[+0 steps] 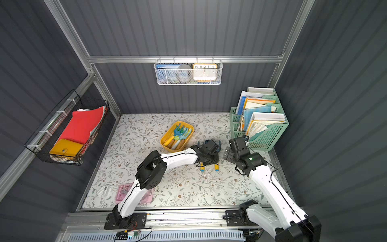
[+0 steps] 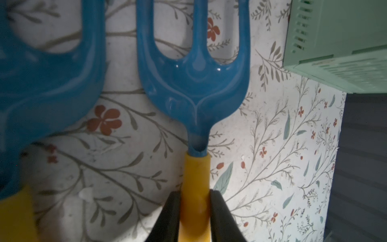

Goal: Take the hand rake out of the storage box
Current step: Place the rake at the center of the board.

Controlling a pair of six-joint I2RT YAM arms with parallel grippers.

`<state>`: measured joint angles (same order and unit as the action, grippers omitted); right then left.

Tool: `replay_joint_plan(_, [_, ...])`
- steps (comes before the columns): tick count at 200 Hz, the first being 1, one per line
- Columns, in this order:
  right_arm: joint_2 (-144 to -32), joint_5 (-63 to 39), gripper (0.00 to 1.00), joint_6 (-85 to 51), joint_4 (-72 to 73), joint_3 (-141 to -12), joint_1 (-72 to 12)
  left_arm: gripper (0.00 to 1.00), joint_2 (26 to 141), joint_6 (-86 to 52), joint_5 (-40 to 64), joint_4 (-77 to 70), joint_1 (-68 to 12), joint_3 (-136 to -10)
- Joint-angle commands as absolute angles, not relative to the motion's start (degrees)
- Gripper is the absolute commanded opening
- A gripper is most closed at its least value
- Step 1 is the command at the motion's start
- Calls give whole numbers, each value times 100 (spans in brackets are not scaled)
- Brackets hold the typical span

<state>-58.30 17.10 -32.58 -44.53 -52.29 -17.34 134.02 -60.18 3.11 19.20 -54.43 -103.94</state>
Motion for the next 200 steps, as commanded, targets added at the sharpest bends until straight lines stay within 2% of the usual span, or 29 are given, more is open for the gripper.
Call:
replay_joint_plan(1, [-5796, 1703, 95, -3331, -4470, -5282, -1723, 28, 13640, -6277, 363, 1996, -5441, -10494])
replay_joint_plan(62, [-5792, 1688, 95, -3333, -4442, -5258, -1723, 35, 13429, -6306, 343, 1790, -5396, -10263])
replay_joint_plan(108, [-5823, 1677, 95, -3313, -4443, -5238, -1723, 44, 13052, -5858, 308, 1934, -5252, -10473])
replay_joint_plan(155, [-5941, 1526, 95, -3264, -4347, -5196, -1723, 45, 12349, -5211, -118, 2407, -4940, -10502])
replay_joint_plan(200, [-6118, 1205, 95, -3199, -4221, -5157, -1731, 45, 11548, -4202, -884, 3133, -4214, -10292])
